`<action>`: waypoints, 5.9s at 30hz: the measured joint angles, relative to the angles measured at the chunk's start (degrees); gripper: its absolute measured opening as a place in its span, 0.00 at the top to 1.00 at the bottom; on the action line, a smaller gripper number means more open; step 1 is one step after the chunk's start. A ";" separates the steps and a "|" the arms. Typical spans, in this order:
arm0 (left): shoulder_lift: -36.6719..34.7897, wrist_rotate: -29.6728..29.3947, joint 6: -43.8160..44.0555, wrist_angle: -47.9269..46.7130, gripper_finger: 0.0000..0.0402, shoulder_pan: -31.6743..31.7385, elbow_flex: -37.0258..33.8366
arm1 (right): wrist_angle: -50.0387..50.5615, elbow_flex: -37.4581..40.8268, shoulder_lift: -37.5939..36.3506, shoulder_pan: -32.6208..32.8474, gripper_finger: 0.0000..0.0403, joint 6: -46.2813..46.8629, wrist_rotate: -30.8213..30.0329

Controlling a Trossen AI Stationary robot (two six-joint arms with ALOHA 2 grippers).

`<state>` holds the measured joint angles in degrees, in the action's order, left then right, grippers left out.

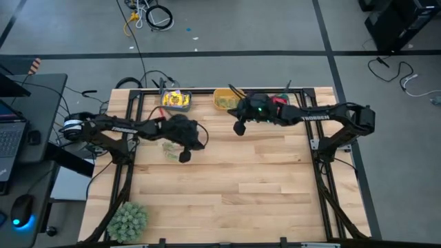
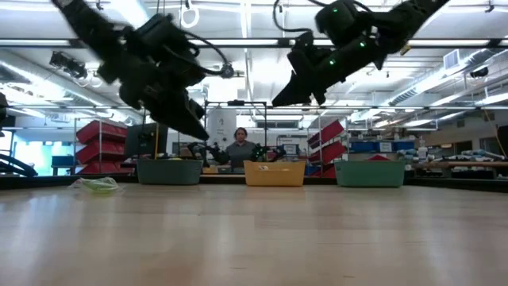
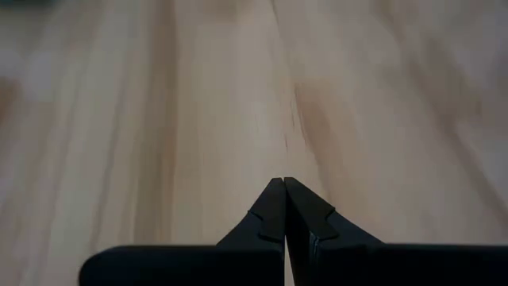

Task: Sort candy
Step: Put the green gummy into the yellow bin

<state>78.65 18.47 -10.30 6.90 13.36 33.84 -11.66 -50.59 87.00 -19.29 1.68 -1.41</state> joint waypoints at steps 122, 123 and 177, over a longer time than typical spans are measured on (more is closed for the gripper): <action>44.22 -11.72 -20.96 -31.95 0.91 22.66 62.45 | -10.52 11.43 -8.46 5.25 0.85 -5.29 -5.14; 44.22 -11.72 -20.96 -32.05 0.89 22.64 62.45 | -10.52 11.43 -8.46 5.25 0.85 -5.28 -5.14; 38.88 -4.28 -19.44 -45.66 0.99 19.72 67.06 | -19.37 18.09 -8.41 4.87 0.99 -10.46 -5.29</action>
<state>117.54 14.19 -29.74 -38.76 33.08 100.90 -31.03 -32.50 78.59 -14.42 -8.78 -6.70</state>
